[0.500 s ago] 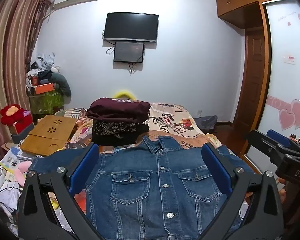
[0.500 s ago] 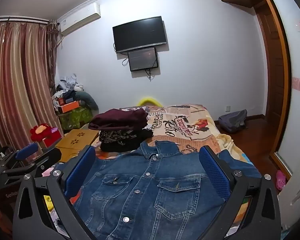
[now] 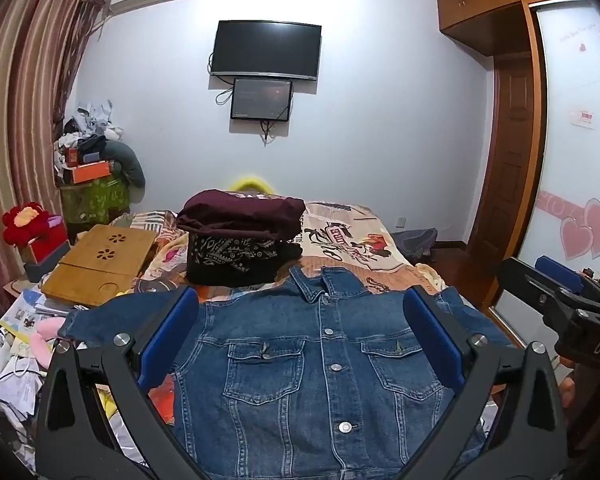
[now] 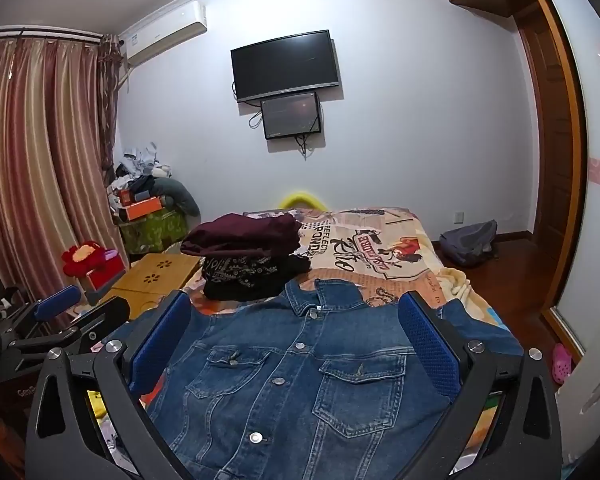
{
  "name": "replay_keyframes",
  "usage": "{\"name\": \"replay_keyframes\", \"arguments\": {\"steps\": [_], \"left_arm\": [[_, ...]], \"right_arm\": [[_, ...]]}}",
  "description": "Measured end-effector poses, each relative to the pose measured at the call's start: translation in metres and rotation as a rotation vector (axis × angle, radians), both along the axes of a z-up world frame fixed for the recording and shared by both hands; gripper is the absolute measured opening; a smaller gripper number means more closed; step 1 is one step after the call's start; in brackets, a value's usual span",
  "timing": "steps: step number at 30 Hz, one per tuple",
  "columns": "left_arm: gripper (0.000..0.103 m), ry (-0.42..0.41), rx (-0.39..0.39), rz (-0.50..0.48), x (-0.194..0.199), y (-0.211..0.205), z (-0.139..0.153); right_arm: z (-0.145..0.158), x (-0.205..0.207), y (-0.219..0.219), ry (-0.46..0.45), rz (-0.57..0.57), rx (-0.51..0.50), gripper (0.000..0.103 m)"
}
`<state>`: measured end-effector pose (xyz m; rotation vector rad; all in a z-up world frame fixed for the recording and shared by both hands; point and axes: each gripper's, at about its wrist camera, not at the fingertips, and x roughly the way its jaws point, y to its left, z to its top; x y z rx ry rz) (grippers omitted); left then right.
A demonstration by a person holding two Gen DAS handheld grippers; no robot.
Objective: Fold large clothes
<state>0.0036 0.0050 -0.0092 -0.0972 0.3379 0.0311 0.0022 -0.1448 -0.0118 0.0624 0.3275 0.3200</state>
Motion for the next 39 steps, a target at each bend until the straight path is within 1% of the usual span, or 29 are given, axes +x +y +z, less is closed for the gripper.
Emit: {"name": "replay_keyframes", "arguments": {"steps": [39], "left_arm": [[0.103, 0.006, -0.009, 0.009, -0.0002, 0.0048, 0.0009]], "right_arm": [[-0.0026, -0.0005, -0.0004, 0.010, 0.000, -0.005, 0.103]]}}
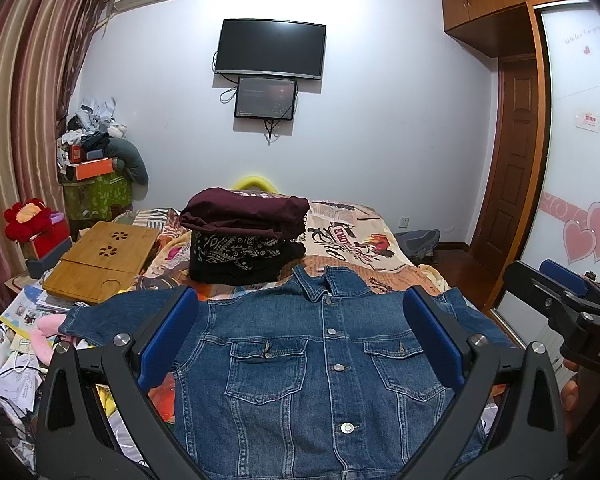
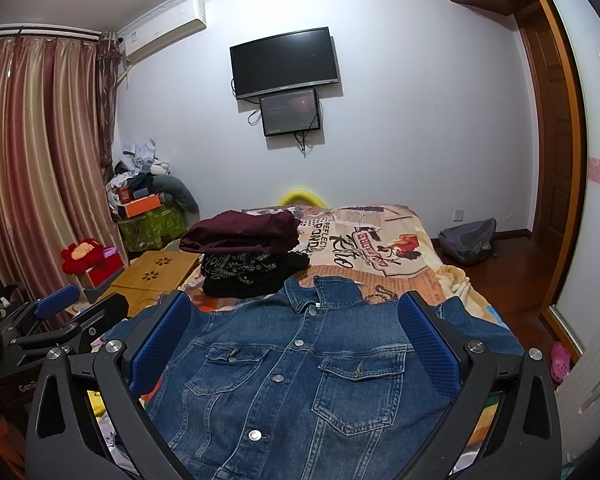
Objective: Fold large clothes
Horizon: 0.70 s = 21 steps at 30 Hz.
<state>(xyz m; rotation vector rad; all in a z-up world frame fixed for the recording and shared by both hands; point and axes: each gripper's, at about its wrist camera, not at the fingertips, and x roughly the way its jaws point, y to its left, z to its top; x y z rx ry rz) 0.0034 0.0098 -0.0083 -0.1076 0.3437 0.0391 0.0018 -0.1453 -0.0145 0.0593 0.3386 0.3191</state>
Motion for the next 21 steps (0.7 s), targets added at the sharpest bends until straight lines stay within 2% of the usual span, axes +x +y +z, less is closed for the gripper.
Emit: {"name": "replay_keyframes", "arguments": {"steps": [21], "left_arm": [[0.103, 0.008, -0.007, 0.014, 0.0048, 0.0025, -0.0005]], "right_arm": [[-0.0032, 0.0035, 0.0019, 0.014, 0.003, -0.011, 0.103]]}}
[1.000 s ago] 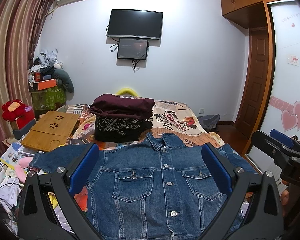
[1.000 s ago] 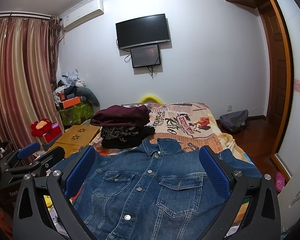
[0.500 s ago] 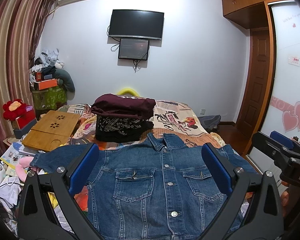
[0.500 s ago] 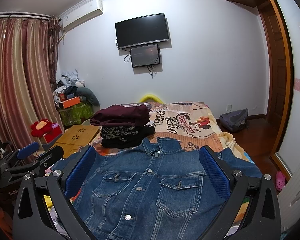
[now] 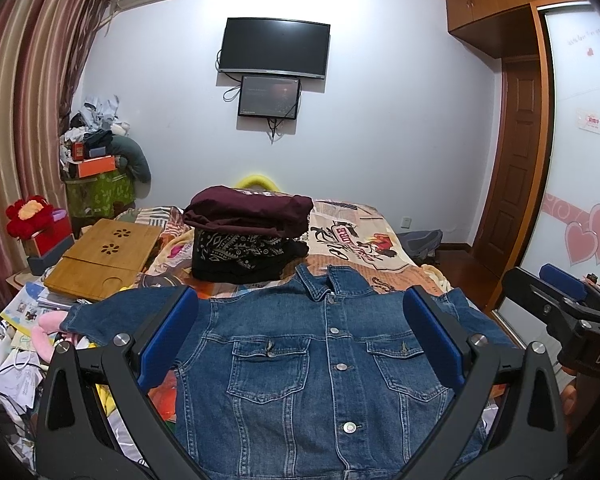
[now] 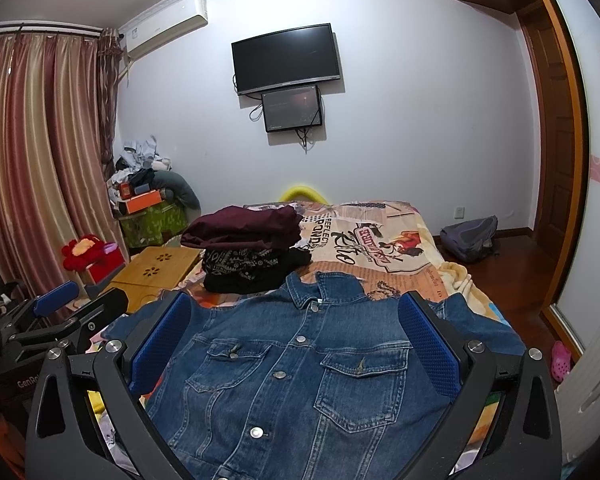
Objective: Fold large clothes
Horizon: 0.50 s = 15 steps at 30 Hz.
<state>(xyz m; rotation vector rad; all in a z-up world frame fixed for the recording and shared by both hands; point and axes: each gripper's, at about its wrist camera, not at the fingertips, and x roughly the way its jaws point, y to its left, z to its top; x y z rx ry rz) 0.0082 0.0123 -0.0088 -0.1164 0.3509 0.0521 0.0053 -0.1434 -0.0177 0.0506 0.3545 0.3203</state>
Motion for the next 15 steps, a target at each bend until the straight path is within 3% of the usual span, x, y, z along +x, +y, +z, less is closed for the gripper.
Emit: {"name": "replay_keyframes", "arguments": {"steps": [15], "left_arm": [[0.103, -0.001, 0.004, 0.019, 0.0058, 0.0063, -0.0051]], "right_arm": [[-0.0027, 0.0073, 0.0027, 0.014, -0.007, -0.013, 0.103]]}}
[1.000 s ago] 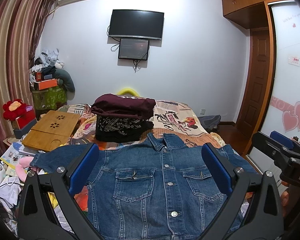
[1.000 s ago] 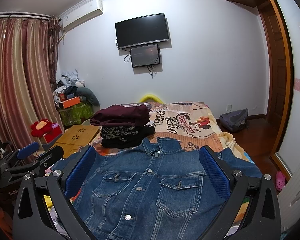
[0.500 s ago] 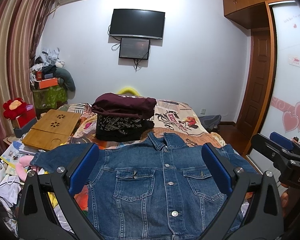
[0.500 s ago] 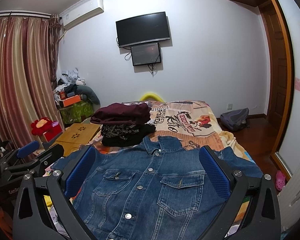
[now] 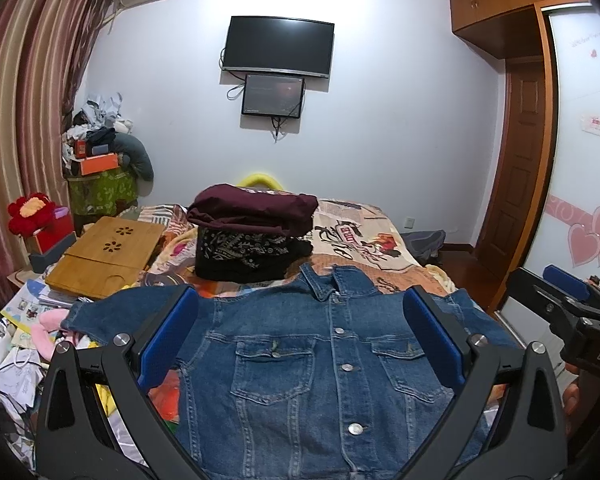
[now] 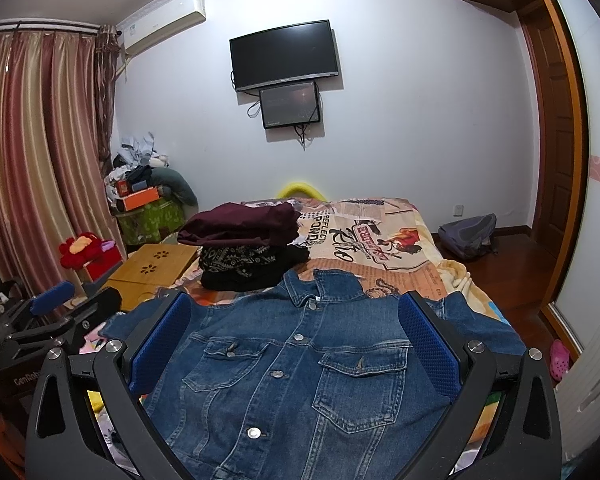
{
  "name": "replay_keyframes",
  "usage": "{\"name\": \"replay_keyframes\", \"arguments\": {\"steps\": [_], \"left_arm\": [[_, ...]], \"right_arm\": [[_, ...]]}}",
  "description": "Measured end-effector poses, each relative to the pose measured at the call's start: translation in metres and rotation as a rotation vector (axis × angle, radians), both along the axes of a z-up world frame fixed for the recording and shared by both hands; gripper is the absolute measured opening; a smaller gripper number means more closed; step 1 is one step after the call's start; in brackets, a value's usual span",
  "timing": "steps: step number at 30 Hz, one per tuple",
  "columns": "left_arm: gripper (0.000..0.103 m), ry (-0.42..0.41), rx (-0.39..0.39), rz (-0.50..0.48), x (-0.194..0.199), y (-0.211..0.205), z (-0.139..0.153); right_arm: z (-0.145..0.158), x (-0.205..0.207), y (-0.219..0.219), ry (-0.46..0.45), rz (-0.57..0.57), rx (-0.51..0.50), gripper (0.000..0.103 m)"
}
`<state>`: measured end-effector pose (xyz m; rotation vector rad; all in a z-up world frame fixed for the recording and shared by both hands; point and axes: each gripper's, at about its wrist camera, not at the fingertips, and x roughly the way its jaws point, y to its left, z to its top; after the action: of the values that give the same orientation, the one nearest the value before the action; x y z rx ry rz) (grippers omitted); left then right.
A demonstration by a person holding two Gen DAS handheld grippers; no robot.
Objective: Fold large clothes
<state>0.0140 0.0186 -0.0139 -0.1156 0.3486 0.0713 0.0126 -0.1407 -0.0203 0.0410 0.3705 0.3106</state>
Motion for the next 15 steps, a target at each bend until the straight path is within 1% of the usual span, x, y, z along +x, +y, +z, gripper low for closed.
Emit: {"name": "replay_keyframes", "arguments": {"steps": [3, 5, 10, 14, 15], "left_arm": [[0.103, -0.010, 0.037, 0.041, 0.007, 0.011, -0.001], [0.103, -0.012, 0.046, 0.071, 0.014, 0.023, -0.001], [0.103, 0.018, 0.012, 0.147, 0.037, 0.069, -0.007], [0.103, 0.065, -0.008, 0.229, 0.060, 0.112, -0.019], [0.103, 0.076, -0.010, 0.270, 0.065, 0.125, -0.024]], "right_arm": [[-0.003, 0.008, 0.001, 0.012, -0.009, -0.018, 0.103], [-0.004, 0.014, 0.000, 0.019, -0.017, -0.026, 0.103], [-0.009, 0.034, 0.001, 0.038, -0.040, -0.048, 0.103], [-0.013, 0.053, 0.003, 0.058, -0.054, -0.068, 0.103], [-0.015, 0.059, 0.004, 0.061, -0.059, -0.074, 0.103]]}}
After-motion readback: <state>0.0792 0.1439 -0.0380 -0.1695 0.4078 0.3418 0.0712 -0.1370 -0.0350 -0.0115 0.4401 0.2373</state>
